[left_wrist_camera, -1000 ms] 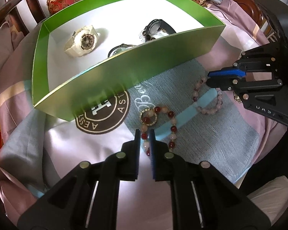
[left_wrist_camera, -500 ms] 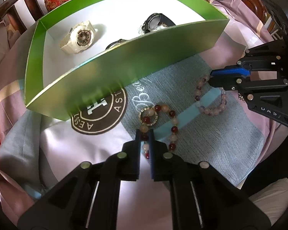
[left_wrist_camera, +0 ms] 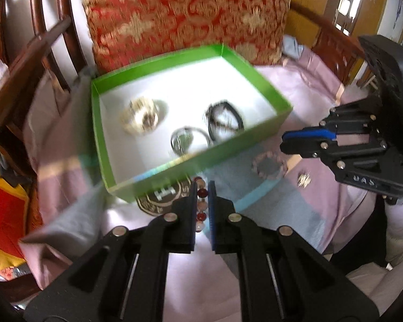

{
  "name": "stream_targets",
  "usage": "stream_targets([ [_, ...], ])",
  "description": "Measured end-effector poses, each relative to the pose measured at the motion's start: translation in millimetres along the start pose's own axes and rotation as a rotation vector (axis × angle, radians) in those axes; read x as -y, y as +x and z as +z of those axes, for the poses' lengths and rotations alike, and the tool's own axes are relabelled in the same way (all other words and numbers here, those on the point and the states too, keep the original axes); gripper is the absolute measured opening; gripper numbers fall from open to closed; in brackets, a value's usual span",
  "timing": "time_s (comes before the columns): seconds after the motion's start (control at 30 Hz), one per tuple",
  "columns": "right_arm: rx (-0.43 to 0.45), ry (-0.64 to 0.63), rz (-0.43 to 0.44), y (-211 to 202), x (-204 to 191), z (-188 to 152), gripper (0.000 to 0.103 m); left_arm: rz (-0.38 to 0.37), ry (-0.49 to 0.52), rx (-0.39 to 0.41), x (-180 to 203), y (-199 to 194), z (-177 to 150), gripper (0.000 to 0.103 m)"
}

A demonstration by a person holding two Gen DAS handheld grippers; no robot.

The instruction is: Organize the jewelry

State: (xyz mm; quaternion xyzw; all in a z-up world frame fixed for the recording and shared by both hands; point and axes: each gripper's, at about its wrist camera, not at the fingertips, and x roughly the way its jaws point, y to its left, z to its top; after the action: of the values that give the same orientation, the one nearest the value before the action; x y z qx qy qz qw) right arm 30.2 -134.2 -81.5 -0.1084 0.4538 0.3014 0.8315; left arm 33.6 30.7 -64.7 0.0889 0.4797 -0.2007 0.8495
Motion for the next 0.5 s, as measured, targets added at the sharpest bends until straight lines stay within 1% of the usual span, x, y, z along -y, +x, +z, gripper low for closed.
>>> stream_targets([
  [0.1, 0.065, 0.005, -0.012, -20.4, 0.5, 15.1, 0.008, 0.036, 0.013, 0.029, -2.9, -12.4, 17.5, 0.007],
  [0.2, 0.098, 0.000, -0.041, -28.8, 7.4, 36.2, 0.008, 0.055, 0.018, 0.057, -6.7, -17.8, 38.8, 0.007],
  [0.27, 0.089, 0.007, -0.053, -27.8, 12.1, 44.4, 0.008, 0.060, 0.001, 0.054, -13.5, -13.0, 52.6, 0.007],
  [0.33, 0.053, 0.021, -0.031, -24.3, 17.5, 44.4, 0.008, 0.049, -0.020, 0.053, -19.5, -7.3, 58.8, 0.007],
  [0.37, 0.029, 0.026, -0.011, -21.6, 19.1, 40.4, 0.013, 0.040, -0.035, 0.050, -23.1, -2.8, 60.3, 0.007],
  [0.4, -0.011, 0.025, 0.012, -15.8, 19.8, 32.0, 0.029, 0.035, -0.040, 0.046, -24.1, 1.1, 59.9, 0.007],
  [0.47, -0.060, 0.013, -0.008, -2.5, 18.4, 10.2, 0.046, 0.026, -0.043, 0.033, -25.2, 7.1, 57.3, 0.007],
  [0.5, -0.080, 0.011, -0.019, 2.6, 18.6, 3.2, 0.046, 0.019, -0.044, 0.031, -25.1, 8.4, 55.6, 0.007],
])
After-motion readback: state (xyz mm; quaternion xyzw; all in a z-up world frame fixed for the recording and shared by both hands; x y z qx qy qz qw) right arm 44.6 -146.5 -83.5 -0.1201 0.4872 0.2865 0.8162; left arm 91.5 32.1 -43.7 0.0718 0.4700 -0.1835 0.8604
